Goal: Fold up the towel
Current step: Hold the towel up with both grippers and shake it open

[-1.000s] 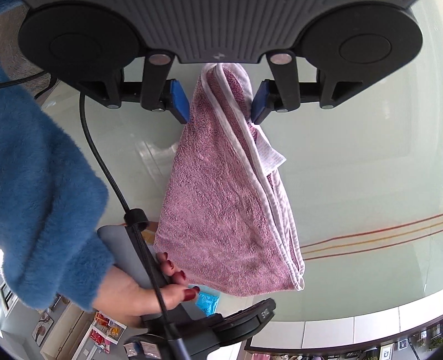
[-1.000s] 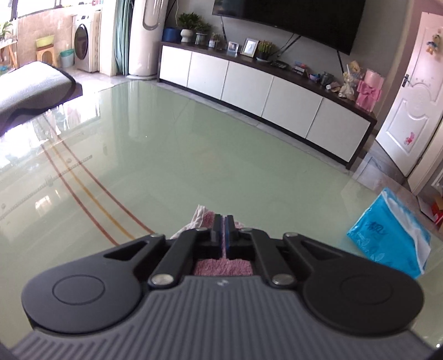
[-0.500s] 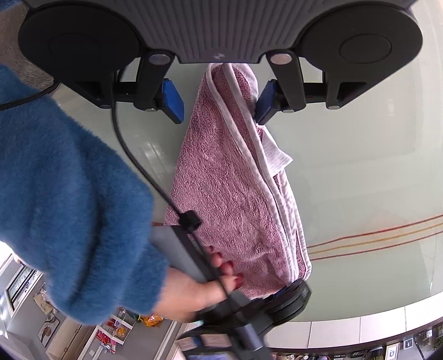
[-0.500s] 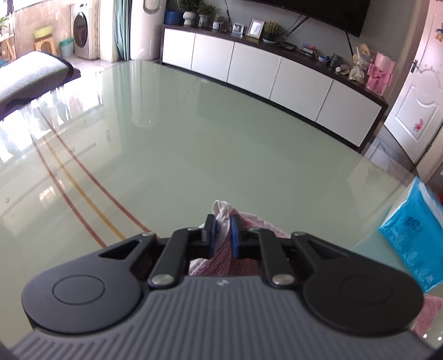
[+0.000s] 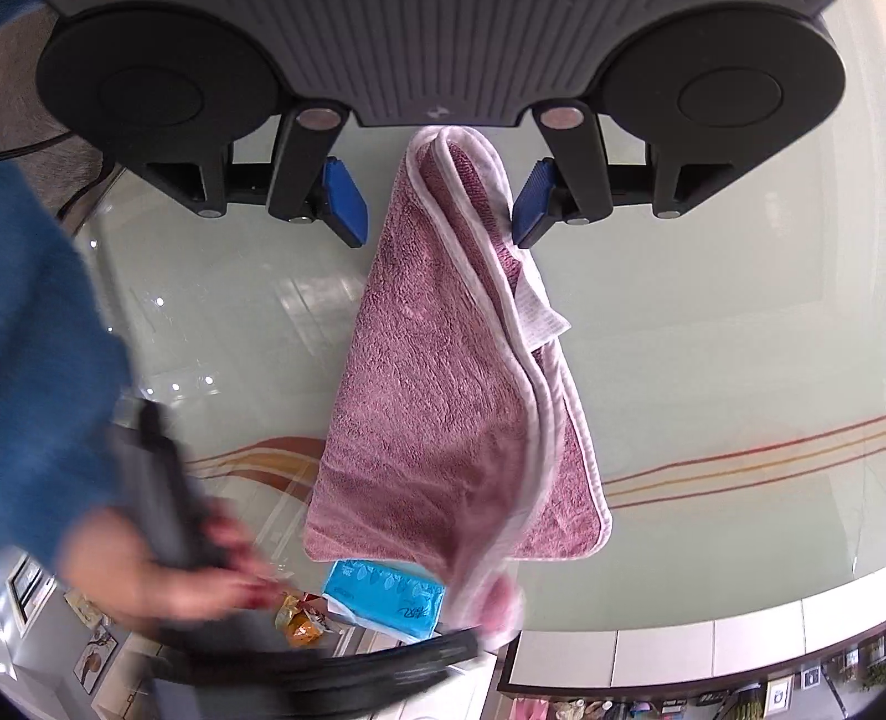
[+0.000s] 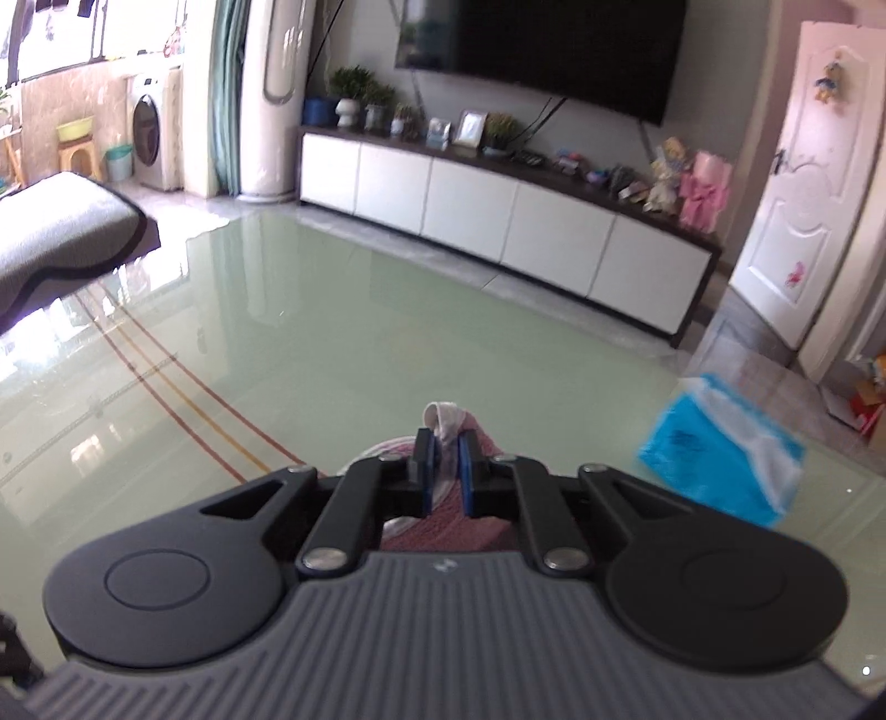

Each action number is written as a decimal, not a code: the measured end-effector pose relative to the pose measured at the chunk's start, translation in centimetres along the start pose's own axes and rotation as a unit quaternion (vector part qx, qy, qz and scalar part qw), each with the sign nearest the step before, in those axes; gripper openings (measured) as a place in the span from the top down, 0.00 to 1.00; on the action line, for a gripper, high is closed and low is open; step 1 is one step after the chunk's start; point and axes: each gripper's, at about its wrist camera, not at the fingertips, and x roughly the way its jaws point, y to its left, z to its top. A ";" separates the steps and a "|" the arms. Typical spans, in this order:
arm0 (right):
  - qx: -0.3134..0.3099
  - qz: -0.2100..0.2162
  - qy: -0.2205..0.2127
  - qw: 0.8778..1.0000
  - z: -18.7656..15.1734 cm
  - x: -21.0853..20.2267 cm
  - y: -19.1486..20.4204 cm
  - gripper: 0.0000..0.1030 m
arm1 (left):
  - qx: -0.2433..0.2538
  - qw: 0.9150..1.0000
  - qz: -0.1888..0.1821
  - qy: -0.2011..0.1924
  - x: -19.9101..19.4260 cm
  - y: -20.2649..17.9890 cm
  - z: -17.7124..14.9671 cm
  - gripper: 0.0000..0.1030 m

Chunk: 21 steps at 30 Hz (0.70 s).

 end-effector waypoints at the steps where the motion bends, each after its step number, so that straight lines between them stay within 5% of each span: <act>1: 0.008 -0.007 -0.006 1.000 -0.4 -1.8 -0.7 0.91 | 0.002 1.000 0.002 0.000 -0.1 -0.1 0.0 0.40; 9: 0.091 -0.092 0.004 0.992 -7.3 -13.4 -5.5 0.91 | 0.021 1.000 0.014 0.006 0.0 -0.1 -0.2 0.38; 13: 0.152 -0.085 0.035 0.984 -11.9 -14.8 -7.2 0.91 | 0.030 0.999 0.019 0.011 -0.4 -0.5 -0.5 0.37; 17: 0.132 -0.116 0.072 0.982 -14.3 -13.5 -6.8 0.91 | 0.033 0.999 0.028 0.012 -1.1 -1.2 -0.7 0.37; 21: 0.189 -0.140 0.094 0.967 -18.0 -14.7 -8.0 0.91 | 0.049 0.998 0.037 0.008 -1.6 -1.7 -1.0 0.29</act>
